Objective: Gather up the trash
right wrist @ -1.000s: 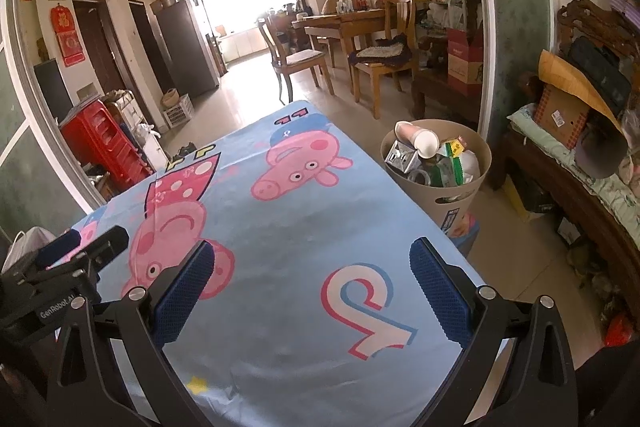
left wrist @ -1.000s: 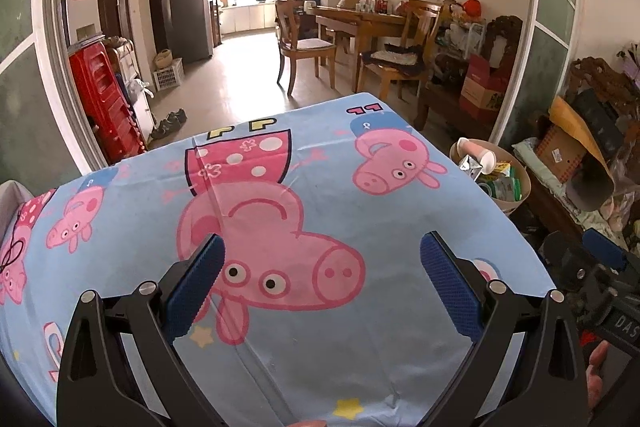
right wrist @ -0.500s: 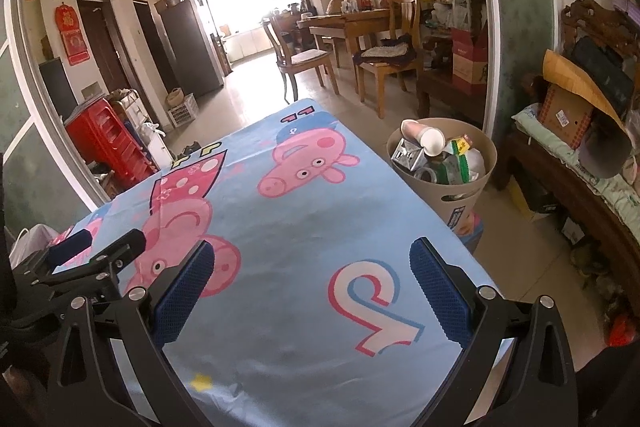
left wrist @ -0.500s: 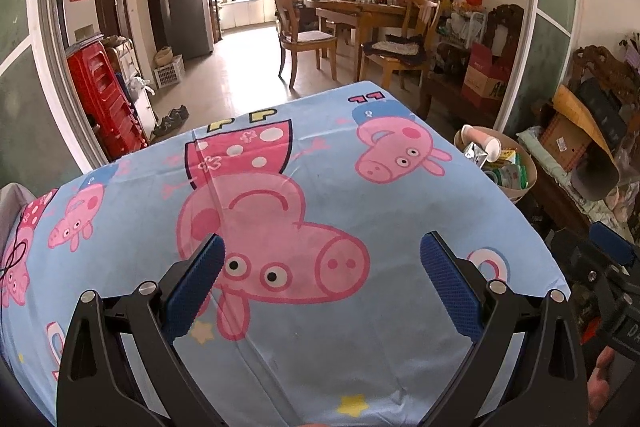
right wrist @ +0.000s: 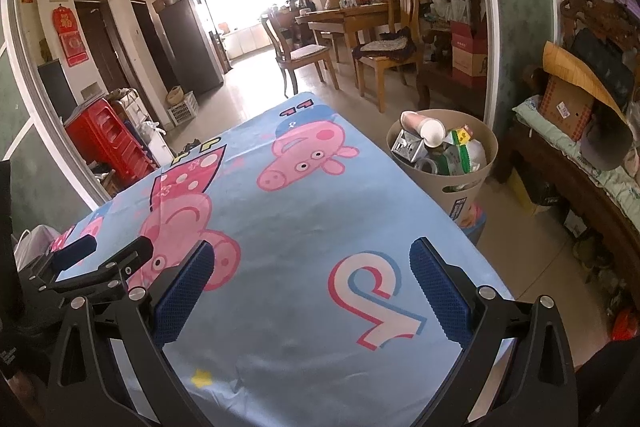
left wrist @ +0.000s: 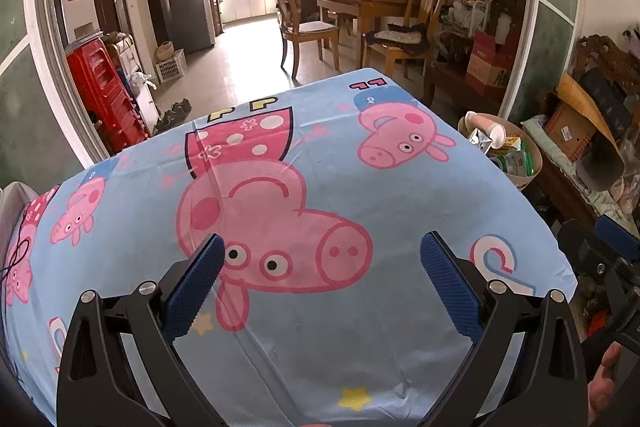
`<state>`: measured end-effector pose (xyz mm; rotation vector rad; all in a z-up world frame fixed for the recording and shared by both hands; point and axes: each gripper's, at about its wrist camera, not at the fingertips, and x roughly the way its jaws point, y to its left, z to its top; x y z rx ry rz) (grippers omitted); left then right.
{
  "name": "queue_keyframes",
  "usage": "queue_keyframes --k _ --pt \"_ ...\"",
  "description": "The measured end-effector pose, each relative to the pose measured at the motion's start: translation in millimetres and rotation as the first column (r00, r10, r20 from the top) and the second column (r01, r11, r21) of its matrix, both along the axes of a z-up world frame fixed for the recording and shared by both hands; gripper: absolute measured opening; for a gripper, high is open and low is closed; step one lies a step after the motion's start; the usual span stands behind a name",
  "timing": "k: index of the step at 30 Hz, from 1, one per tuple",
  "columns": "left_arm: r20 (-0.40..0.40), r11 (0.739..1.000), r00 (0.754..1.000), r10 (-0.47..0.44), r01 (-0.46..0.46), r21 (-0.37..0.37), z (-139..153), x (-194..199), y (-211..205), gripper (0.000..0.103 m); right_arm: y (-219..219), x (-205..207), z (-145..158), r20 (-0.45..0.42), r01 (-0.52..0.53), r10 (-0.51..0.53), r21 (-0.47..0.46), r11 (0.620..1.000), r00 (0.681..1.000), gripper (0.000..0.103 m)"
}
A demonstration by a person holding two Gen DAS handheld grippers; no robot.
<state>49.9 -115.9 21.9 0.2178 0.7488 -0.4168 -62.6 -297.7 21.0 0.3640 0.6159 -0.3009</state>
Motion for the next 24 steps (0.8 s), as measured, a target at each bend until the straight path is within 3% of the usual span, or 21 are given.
queue_keyframes --k 15,18,24 --pt "0.036 0.999 0.999 0.032 -0.032 -0.003 2 -2 3 0.097 2 13 7 -0.028 -0.044 0.043 -0.025 0.999 0.999 0.094" --pt "0.038 0.999 0.998 0.040 -0.040 -0.006 1 -2 4 0.097 3 10 17 0.001 -0.032 0.032 -0.053 0.998 0.999 0.094" --pt "0.018 0.999 0.999 0.049 -0.049 -0.004 2 1 5 0.097 -2 1 13 0.024 -0.001 0.001 -0.014 1.000 1.000 0.094"
